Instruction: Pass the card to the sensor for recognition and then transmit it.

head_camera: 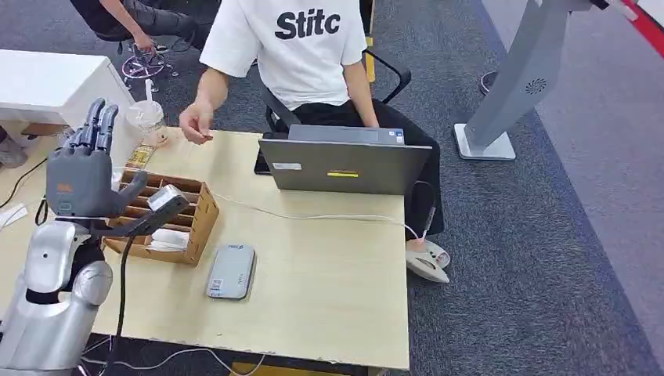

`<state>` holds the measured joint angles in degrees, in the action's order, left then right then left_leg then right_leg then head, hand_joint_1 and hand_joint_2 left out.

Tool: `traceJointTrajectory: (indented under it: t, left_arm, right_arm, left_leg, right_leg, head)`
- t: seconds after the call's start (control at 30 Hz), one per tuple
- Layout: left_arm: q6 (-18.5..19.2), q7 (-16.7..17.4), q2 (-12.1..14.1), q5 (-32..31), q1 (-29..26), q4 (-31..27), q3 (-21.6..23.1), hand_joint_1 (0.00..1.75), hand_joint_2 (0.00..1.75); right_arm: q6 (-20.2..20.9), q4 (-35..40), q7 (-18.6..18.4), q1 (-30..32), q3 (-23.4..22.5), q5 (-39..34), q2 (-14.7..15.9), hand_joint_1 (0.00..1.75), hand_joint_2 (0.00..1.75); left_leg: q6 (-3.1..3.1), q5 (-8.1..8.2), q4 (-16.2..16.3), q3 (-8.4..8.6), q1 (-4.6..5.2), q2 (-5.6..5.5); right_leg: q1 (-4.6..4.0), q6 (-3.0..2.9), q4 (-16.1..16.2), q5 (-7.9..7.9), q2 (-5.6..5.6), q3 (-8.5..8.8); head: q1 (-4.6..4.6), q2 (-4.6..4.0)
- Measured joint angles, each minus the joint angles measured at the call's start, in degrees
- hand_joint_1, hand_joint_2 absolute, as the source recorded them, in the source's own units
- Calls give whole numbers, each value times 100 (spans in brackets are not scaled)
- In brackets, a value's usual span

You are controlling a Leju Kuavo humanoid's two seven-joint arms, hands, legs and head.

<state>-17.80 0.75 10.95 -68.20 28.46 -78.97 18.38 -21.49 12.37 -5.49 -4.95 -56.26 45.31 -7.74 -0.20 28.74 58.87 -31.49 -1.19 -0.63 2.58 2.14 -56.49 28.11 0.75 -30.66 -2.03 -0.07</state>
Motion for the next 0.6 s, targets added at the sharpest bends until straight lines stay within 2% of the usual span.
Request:
traceJointTrajectory:
  t: [0.1,0.33,0.4,0.5,0.6]
  left_arm:
    - [451,-129,-17,333,-154,-111,4,0,175]
    - [602,-186,-20,466,-382,-256,9,0,175]
    - [926,-314,20,707,-486,-330,13,0,175]
    - [1526,-653,250,1564,-939,-572,39,0,175]
    - [1785,-901,611,2251,-1482,-882,52,0,175]
  right_arm:
    - [4,0,39,2,-9,-41,0,0,175]
    - [4,0,63,2,-18,-53,0,0,175]
    - [0,0,79,2,-35,-92,0,0,175]
    - [0,0,98,11,-72,-120,0,0,175]
    - [9,0,149,15,-142,-120,0,0,175]
  left_leg:
    - [0,0,0,0,0,2]
    - [0,0,0,-5,0,1]
    - [0,1,-1,-4,0,4]
    - [-1,2,-2,-5,0,16]
    - [-2,3,-4,-6,-1,26]
  right_leg:
    - [0,0,0,0,3,-1]
    - [0,0,-1,0,1,-3]
    - [1,0,-1,0,5,-3]
    - [0,0,-1,0,16,-9]
    - [-1,-2,-1,2,20,-20]
  head:
    - [0,0]
    - [0,0]
    - [0,0]
    - [0,0]
    - [2,0]
